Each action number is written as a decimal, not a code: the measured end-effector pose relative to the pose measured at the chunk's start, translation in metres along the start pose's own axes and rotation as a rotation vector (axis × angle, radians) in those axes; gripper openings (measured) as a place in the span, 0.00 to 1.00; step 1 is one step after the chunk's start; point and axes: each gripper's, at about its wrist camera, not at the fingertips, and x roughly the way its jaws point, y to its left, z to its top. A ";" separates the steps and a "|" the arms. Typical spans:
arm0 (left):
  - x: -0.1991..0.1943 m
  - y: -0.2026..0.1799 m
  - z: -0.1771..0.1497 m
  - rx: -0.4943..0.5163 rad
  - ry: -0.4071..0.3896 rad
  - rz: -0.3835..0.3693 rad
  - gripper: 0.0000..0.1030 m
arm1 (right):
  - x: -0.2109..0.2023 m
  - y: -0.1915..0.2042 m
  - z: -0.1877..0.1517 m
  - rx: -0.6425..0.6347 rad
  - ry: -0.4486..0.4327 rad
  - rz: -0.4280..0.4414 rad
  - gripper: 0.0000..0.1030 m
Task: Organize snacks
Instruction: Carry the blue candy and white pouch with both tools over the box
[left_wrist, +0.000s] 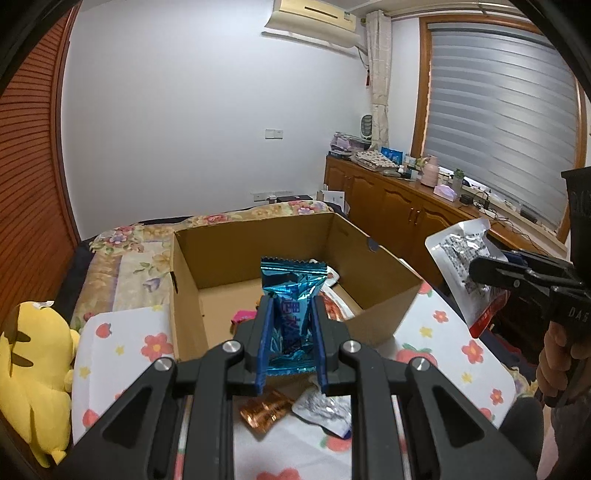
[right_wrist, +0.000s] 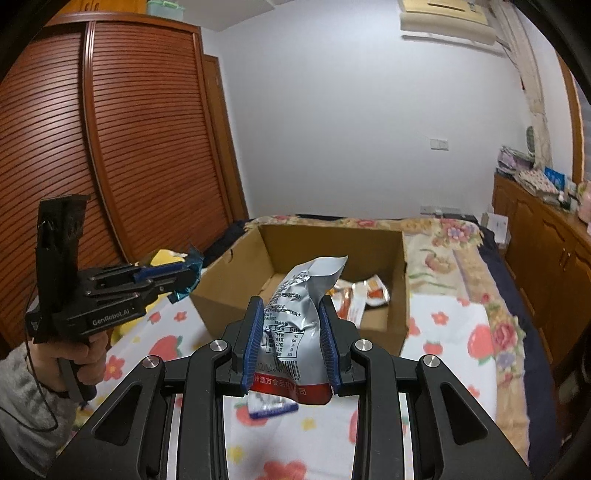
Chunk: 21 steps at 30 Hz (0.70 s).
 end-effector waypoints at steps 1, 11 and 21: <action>0.007 0.004 0.002 -0.004 0.002 0.000 0.17 | 0.006 -0.002 0.004 0.001 0.000 0.006 0.28; 0.067 0.034 0.016 -0.034 0.029 -0.001 0.17 | 0.072 -0.020 0.025 -0.021 0.042 0.023 0.28; 0.111 0.044 0.026 -0.032 0.067 0.004 0.17 | 0.132 -0.036 0.032 -0.035 0.090 0.029 0.28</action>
